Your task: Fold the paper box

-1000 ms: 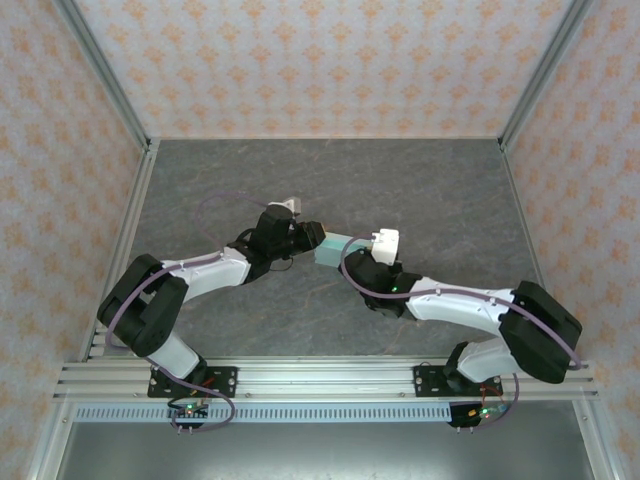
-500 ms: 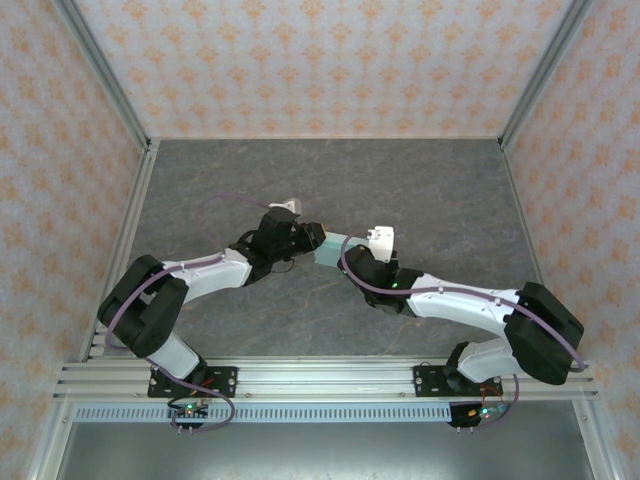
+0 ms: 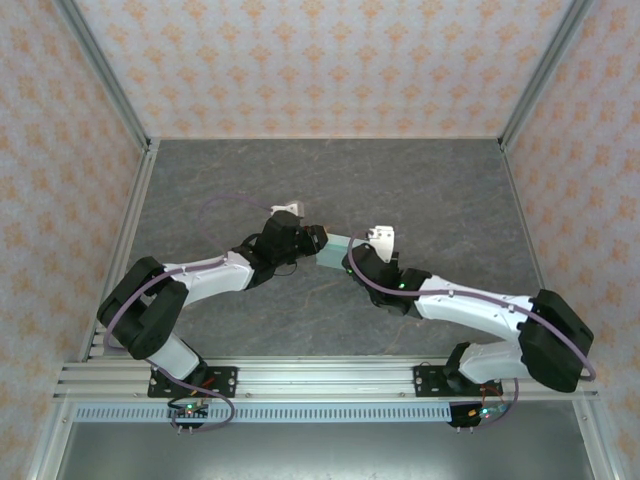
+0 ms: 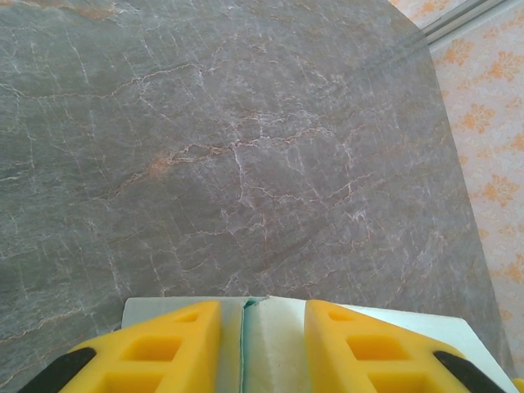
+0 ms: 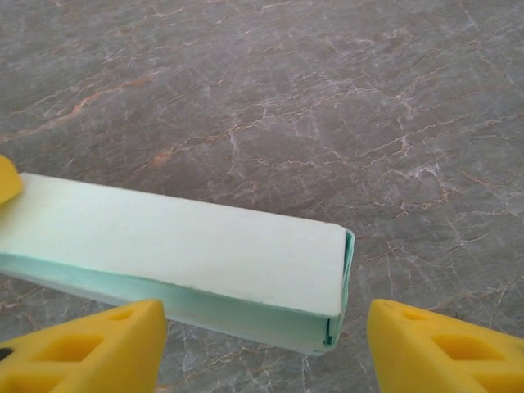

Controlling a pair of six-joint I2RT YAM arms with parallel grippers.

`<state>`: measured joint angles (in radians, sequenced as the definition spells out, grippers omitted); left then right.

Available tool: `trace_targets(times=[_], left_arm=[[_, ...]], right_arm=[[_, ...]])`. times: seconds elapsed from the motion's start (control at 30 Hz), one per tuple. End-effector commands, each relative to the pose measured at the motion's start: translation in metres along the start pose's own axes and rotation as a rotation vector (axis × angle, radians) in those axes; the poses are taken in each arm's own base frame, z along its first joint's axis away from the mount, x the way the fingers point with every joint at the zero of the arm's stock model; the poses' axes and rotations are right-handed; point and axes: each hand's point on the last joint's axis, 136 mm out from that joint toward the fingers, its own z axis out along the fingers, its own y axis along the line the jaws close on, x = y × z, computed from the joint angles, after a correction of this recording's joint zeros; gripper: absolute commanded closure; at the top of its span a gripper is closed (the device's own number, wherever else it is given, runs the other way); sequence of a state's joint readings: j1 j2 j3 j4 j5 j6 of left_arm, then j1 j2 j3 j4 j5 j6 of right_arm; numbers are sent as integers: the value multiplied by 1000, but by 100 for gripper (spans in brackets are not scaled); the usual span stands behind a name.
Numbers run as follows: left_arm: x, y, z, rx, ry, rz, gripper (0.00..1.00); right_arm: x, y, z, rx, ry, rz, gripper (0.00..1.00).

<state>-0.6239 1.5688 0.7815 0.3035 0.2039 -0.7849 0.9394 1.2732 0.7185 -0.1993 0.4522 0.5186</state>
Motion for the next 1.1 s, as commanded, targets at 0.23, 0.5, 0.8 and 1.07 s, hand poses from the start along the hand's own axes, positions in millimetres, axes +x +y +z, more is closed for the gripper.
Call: trace_targets(times=[0.23,0.5,0.8,1.07], left_arm=[[37,39,-2,-155,109,45,68],[35,39,-3,-158,103,48,69],[33,38,-5,-159,95,51,69],[34,38,-5,-159,94,52,69]], right_arm=[[-13,4,-14,-90,39,48,25],[-37,-6,-20,-157,30,175,24],[-29,-31,4,-216,133,366,29],[-5,-41,19,-232,200,439,39]])
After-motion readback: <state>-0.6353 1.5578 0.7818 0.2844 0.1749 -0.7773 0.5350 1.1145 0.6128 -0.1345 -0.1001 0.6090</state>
